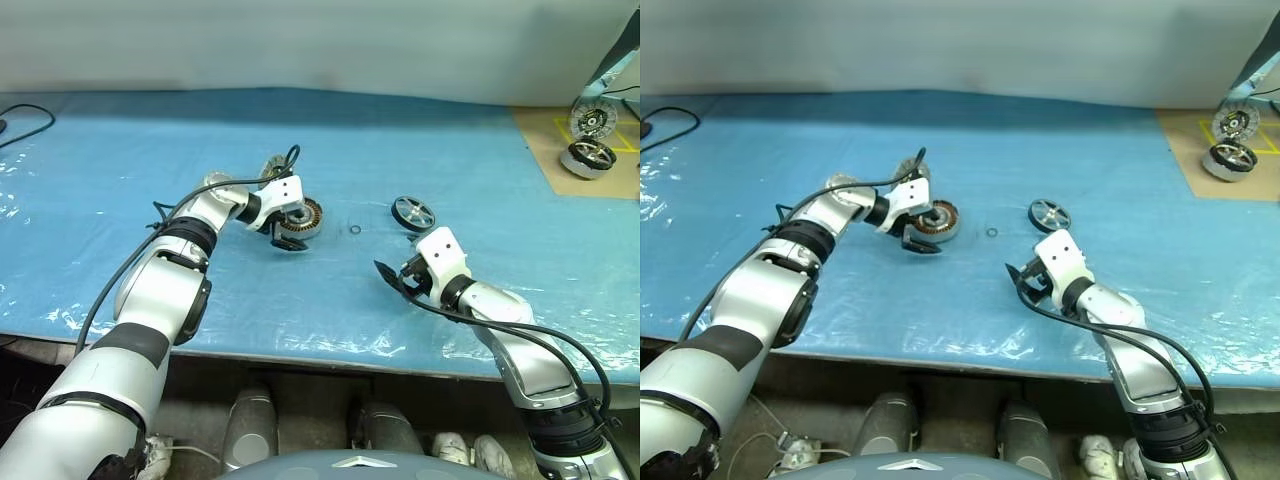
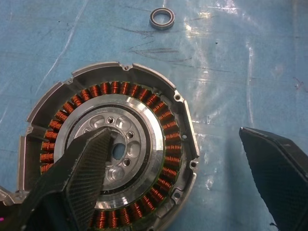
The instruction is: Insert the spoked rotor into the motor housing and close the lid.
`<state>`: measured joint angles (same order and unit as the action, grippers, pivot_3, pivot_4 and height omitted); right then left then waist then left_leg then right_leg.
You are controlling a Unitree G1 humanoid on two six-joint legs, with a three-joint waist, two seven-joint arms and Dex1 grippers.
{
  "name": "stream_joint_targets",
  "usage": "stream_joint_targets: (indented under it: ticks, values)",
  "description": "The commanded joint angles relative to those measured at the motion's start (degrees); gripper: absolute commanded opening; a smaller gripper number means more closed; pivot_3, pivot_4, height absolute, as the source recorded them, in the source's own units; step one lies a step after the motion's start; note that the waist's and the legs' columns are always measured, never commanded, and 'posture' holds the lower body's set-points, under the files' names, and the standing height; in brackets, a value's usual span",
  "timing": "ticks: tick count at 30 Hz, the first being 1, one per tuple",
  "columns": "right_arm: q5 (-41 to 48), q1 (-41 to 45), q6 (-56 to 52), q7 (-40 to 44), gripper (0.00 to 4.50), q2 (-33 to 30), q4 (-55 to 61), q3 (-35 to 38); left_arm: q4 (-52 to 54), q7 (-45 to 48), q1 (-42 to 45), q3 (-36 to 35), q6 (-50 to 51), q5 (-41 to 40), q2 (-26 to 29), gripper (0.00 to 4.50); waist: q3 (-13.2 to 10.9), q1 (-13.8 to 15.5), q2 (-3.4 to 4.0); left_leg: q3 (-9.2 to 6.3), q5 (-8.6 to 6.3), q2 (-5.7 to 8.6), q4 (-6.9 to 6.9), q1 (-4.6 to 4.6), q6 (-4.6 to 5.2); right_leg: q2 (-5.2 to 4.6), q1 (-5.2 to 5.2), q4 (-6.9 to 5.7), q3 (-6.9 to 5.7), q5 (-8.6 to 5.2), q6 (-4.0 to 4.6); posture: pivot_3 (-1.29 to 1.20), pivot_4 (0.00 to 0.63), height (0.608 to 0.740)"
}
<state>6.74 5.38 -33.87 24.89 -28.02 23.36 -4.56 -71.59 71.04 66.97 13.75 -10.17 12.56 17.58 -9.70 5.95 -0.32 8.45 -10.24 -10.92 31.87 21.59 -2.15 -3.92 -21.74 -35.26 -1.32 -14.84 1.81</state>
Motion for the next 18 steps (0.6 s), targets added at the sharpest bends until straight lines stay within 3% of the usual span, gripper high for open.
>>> stream_joint_targets:
  ticks: [1,6,18]
  values:
    - [0.0,-0.4,0.3,0.0,4.34,-0.5,3.0,1.4,0.3,1.3,1.4,-1.0,-1.1,-0.8,0.8,4.48,0.0,0.0,-0.01,0.00,0.00,0.00,-0.02,0.00,0.00,0.00,0.00,0.02,0.00,0.00,0.00,0.00,0.150,0.740]
    - [0.0,-0.5,0.2,0.0,4.34,-0.6,3.0,1.7,0.5,4.4,1.4,-3.1,-0.6,-2.8,0.7,4.48,0.0,0.0,-0.04,0.00,0.00,0.03,-0.19,0.05,0.00,0.00,-0.01,0.19,-0.06,0.01,-0.01,0.00,0.150,0.740]
    - [-0.3,-0.5,0.5,-0.3,4.34,-0.4,2.8,1.4,-0.3,1.3,1.0,-2.4,-1.0,-0.7,1.0,4.48,-0.1,0.0,-0.06,-0.03,0.00,0.10,-0.41,0.10,0.00,0.00,-0.01,0.41,-0.15,0.04,-0.06,0.00,0.150,0.740]
